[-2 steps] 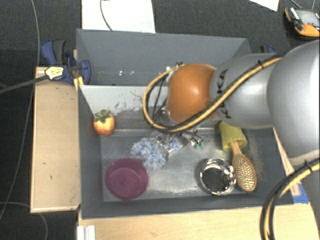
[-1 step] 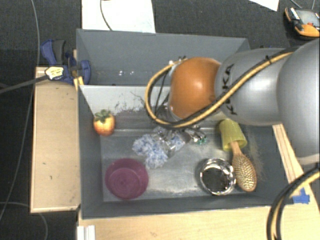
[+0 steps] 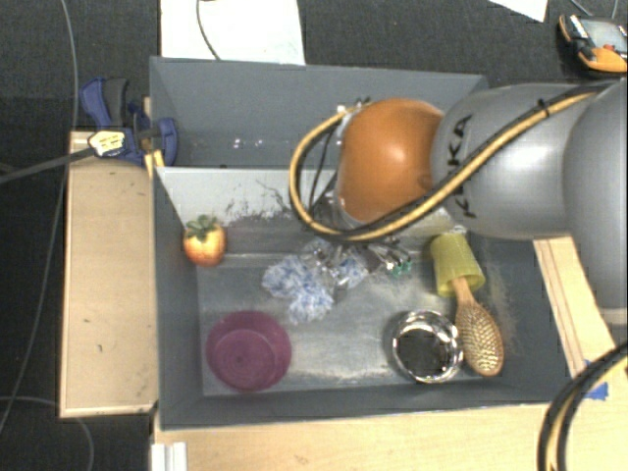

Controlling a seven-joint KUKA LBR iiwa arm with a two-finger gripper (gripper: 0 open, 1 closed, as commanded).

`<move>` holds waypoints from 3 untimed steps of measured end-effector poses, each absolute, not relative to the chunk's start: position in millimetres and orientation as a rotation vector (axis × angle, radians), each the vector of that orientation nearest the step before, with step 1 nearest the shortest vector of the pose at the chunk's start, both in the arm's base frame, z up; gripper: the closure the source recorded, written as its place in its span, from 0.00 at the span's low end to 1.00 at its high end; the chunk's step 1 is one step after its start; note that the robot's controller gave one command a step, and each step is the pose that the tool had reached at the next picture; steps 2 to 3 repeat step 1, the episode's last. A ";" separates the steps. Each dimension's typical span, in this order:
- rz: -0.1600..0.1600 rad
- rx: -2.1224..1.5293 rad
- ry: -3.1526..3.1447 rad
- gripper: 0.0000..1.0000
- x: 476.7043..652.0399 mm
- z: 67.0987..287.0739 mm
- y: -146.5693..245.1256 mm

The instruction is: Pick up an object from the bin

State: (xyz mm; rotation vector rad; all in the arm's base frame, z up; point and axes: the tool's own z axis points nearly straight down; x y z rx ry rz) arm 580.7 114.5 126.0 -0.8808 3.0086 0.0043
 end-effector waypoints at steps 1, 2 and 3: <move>0.004 -0.879 3.008 1.00 581.0 140.9 114.5; 0.004 -0.879 3.008 1.00 581.0 140.9 114.5; 0.004 -0.879 3.008 1.00 581.0 140.9 114.5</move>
Offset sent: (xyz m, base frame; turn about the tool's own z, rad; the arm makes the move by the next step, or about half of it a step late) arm 0.0004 -0.0002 0.0568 0.0000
